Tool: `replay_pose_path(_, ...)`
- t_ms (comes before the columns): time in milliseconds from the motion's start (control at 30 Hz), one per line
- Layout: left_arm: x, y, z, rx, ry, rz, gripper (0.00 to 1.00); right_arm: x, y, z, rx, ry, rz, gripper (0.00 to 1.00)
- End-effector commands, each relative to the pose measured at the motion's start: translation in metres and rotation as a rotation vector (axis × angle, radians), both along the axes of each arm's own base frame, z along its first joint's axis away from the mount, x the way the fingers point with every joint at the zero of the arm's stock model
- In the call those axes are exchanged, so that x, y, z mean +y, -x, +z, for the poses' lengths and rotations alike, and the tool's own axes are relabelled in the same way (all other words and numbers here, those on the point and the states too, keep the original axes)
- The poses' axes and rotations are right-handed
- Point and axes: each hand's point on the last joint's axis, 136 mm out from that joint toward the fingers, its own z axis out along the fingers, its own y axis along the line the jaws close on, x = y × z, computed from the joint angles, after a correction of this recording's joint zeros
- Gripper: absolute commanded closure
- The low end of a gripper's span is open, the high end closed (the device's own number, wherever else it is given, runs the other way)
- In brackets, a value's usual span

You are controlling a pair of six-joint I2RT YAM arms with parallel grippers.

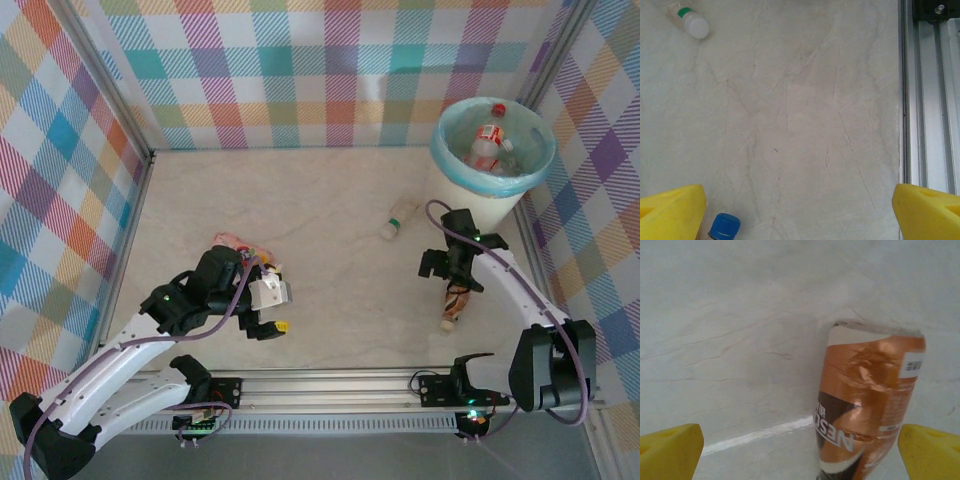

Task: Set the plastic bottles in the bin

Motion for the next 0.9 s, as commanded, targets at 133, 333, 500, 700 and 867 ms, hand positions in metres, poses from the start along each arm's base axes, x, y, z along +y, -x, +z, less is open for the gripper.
replay_pose_path(133,-0.001,0.005,0.000,-0.014,0.003,-0.019,0.05,-0.014,0.021,-0.035,0.028,-0.138,-0.261,0.01)
replay_pose_path(333,-0.002,0.004,-0.002,-0.013,0.004,-0.021,0.05,-0.012,0.015,-0.039,0.018,-0.180,-0.264,0.02)
replay_pose_path(500,-0.002,0.004,-0.004,-0.007,0.000,-0.021,0.05,-0.004,0.012,-0.044,0.026,-0.221,-0.234,0.19)
replay_pose_path(700,-0.003,0.003,-0.001,-0.013,0.015,-0.013,0.05,0.002,0.011,-0.046,0.032,-0.247,-0.207,0.26)
replay_pose_path(867,-0.006,0.001,0.006,-0.009,0.039,-0.006,0.06,0.008,0.008,-0.047,0.047,-0.272,-0.162,0.30)
